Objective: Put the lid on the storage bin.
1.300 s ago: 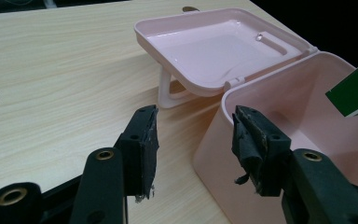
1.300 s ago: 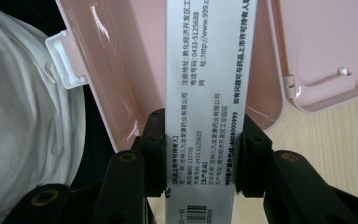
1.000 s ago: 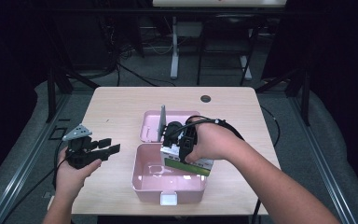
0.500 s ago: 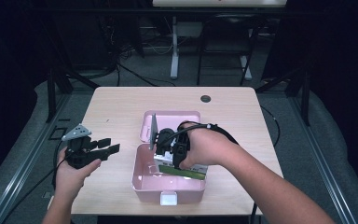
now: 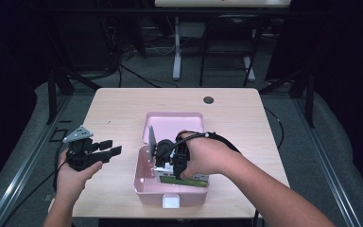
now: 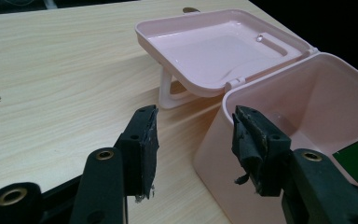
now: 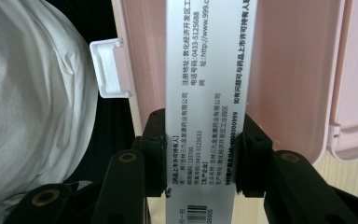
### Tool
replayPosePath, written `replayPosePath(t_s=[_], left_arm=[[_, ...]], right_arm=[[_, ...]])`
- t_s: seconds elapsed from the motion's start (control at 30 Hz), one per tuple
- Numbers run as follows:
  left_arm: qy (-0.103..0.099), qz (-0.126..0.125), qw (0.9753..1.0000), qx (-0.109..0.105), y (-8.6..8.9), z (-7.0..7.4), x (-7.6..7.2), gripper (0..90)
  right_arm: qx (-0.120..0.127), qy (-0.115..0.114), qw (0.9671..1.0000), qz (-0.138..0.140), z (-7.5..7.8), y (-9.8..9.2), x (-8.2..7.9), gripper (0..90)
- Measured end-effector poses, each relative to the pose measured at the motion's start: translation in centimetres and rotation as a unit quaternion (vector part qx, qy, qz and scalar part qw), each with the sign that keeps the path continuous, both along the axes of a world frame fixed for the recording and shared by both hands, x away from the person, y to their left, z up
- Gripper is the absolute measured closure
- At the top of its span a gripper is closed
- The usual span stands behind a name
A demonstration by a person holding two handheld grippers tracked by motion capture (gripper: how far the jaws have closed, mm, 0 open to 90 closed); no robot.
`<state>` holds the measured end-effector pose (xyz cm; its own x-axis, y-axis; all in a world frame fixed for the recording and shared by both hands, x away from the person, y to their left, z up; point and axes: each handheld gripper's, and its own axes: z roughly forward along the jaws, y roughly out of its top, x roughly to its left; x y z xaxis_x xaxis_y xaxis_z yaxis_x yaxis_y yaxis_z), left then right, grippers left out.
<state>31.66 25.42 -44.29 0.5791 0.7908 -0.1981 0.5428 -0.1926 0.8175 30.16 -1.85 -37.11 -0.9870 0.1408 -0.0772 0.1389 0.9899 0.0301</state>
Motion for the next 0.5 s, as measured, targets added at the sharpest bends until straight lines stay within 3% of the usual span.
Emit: replayPosePath(t_s=[0.5], left_arm=[[-0.001,0.001,1.0000,-0.001,0.0,0.0,0.0,50.3]], right_arm=[[0.004,0.011,0.9998,0.014,-1.5,-0.2,-0.2,61.3]])
